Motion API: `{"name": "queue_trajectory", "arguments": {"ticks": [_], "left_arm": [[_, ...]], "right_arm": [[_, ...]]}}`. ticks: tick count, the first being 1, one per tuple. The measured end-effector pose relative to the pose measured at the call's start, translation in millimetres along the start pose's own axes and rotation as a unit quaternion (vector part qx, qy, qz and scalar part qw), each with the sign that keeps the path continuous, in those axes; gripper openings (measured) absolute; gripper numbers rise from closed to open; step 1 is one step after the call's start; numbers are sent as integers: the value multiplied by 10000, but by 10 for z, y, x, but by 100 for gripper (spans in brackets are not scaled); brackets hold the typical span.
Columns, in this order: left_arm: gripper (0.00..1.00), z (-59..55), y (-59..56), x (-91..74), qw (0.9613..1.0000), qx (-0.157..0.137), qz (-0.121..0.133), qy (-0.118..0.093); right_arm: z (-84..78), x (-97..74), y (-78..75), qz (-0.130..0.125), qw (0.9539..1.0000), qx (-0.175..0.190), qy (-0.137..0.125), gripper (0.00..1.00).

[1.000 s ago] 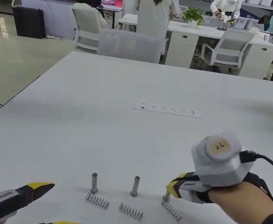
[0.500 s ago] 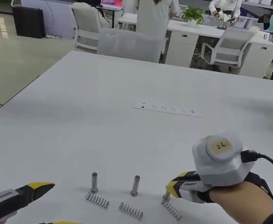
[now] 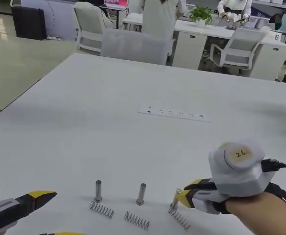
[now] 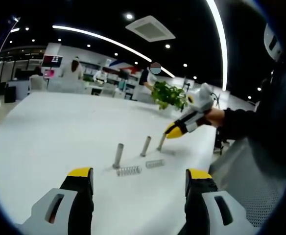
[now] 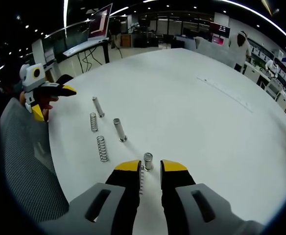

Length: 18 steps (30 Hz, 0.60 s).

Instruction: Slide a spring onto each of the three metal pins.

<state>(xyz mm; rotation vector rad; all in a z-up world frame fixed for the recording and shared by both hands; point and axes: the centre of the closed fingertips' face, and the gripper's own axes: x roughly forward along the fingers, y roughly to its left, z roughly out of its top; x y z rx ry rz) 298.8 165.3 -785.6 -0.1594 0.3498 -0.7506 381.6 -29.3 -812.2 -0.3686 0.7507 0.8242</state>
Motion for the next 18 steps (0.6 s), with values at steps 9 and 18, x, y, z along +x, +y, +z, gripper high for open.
{"name": "queue_trajectory", "arguments": {"ticks": [9, 18], "left_arm": [[73, -7, 10, -1, 10000, 2, -7, 7], [73, -6, 9, 0, 10000, 1, -10, -2]], "right_arm": [[-213, 19, 77, 121, 9996, 36, 259, 13], [-384, 83, 156, 304, 9977, 45, 604, 13]]}}
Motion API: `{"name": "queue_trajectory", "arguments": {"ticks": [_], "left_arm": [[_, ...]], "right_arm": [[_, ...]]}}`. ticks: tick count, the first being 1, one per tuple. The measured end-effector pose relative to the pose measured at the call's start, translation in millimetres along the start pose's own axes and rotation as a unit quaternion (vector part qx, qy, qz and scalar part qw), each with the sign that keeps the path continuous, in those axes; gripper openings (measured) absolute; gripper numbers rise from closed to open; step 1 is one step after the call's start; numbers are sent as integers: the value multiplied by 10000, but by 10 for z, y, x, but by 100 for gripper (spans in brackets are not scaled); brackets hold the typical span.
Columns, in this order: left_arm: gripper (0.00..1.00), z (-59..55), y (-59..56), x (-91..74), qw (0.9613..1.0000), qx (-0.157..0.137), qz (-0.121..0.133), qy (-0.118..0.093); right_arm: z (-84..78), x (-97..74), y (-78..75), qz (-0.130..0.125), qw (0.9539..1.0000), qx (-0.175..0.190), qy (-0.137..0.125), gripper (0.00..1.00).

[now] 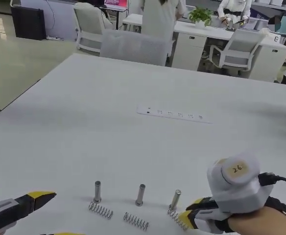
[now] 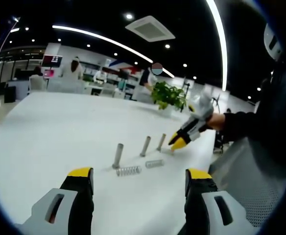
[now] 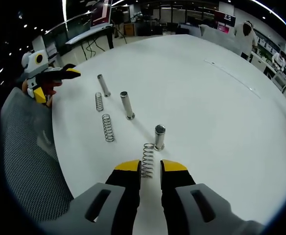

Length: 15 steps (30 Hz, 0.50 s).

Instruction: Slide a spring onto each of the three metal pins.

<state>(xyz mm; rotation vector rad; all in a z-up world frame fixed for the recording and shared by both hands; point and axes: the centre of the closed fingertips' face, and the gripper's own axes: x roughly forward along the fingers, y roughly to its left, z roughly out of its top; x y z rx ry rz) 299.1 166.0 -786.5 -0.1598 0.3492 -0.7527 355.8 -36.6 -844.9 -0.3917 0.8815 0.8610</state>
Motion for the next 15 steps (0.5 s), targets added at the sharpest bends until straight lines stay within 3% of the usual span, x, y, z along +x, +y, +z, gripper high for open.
{"name": "queue_trajectory", "arguments": {"ticks": [3, 15], "left_arm": [[72, -2, -4, 2, 10000, -3, -5, 3], [72, -5, -10, 1, 10000, -14, -15, 1]], "right_arm": [[-69, 25, 10, -36, 9997, -138, 174, 12], [-171, 92, 47, 54, 9990, -198, 408, 11]]}}
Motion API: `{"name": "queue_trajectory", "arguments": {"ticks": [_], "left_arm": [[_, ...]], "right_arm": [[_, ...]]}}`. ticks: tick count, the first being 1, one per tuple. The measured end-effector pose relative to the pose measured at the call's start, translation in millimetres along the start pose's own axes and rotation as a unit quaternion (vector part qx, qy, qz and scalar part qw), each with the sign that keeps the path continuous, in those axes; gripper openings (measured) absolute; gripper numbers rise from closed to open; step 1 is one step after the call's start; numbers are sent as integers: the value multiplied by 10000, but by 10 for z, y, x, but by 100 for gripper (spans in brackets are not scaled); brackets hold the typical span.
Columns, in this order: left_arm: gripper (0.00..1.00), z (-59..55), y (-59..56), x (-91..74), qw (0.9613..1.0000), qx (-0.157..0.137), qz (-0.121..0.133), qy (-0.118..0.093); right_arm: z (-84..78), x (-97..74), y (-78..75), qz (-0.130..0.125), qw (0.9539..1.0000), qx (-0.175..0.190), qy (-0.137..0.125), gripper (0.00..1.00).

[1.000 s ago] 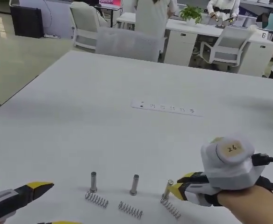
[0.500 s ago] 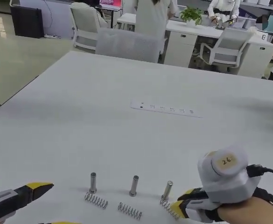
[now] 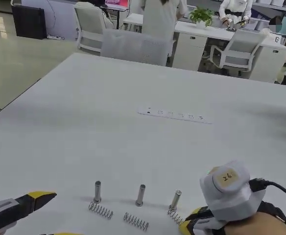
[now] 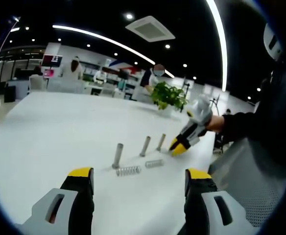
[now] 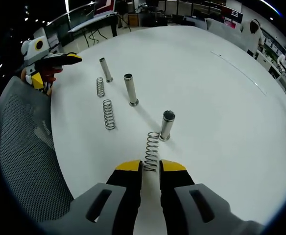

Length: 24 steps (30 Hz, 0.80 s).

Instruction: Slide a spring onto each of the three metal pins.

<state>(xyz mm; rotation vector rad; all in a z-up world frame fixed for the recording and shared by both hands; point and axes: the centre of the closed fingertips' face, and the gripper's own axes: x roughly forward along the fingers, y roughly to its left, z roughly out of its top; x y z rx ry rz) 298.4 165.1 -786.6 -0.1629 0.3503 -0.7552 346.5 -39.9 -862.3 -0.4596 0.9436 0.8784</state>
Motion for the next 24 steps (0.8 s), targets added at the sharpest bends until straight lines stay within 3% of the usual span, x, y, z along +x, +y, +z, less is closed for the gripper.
{"name": "queue_trajectory", "arguments": {"ticks": [14, 24], "left_arm": [[70, 27, -6, -8, 10000, 52, 6, -27], [65, 79, -47, -66, 9998, 174, -123, 28]], "right_arm": [[-31, 9, 5, -111, 9990, -405, 160, 8], [47, -101, 136, 88, 9994, -328, 23, 7]]}}
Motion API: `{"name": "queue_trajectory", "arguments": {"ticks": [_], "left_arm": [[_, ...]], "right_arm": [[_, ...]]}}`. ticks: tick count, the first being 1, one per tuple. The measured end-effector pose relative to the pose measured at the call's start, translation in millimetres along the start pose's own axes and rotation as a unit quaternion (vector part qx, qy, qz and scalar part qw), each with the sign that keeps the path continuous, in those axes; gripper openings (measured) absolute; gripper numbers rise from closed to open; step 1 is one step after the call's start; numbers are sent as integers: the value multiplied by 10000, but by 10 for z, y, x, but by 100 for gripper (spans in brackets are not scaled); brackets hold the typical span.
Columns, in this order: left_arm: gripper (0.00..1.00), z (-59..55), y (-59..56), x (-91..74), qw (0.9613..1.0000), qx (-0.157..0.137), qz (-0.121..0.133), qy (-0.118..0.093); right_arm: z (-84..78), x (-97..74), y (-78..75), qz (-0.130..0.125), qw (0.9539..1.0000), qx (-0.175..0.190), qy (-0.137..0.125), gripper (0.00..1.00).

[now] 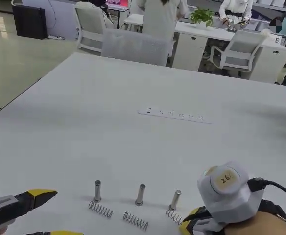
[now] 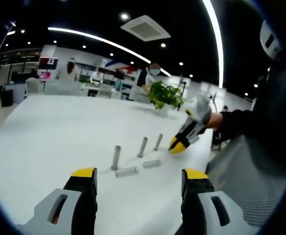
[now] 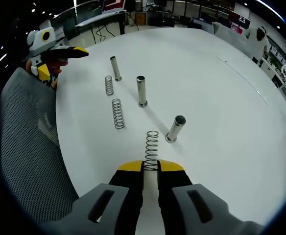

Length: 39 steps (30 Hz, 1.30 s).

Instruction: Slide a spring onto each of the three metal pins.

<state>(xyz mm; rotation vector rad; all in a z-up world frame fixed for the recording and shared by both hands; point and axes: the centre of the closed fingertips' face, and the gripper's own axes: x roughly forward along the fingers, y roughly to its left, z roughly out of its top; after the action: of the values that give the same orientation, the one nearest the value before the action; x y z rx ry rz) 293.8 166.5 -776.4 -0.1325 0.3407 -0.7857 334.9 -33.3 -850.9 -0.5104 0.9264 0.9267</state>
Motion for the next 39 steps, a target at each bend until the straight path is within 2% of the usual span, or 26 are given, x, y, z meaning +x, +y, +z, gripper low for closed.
{"name": "queue_trajectory", "arguments": {"ticks": [4, 7, 12, 18, 32, 39], "left_arm": [[62, 19, -30, -26, 9999, 53, -128, 72], [62, 19, -59, -17, 9994, 158, -244, 205], [55, 20, -148, 48, 9974, 351, -509, 381], [53, 66, -183, 133, 9951, 515, -698, 467], [47, 175, -302, 312, 9864, 956, -1157, 669], [40, 163, -410, 425, 9796, 1148, -1437, 813]], "right_arm": [[47, -42, 91, 99, 9999, -71, -93, 7], [75, -55, 129, 195, 9997, -64, -158, 7], [141, -79, 208, 293, 9991, -189, -225, 7], [260, -113, 302, 404, 9981, -344, -327, 7], [464, -129, 505, 623, 9927, -913, -474, 7], [583, -171, 591, 705, 9886, -1217, -533, 7]]}}
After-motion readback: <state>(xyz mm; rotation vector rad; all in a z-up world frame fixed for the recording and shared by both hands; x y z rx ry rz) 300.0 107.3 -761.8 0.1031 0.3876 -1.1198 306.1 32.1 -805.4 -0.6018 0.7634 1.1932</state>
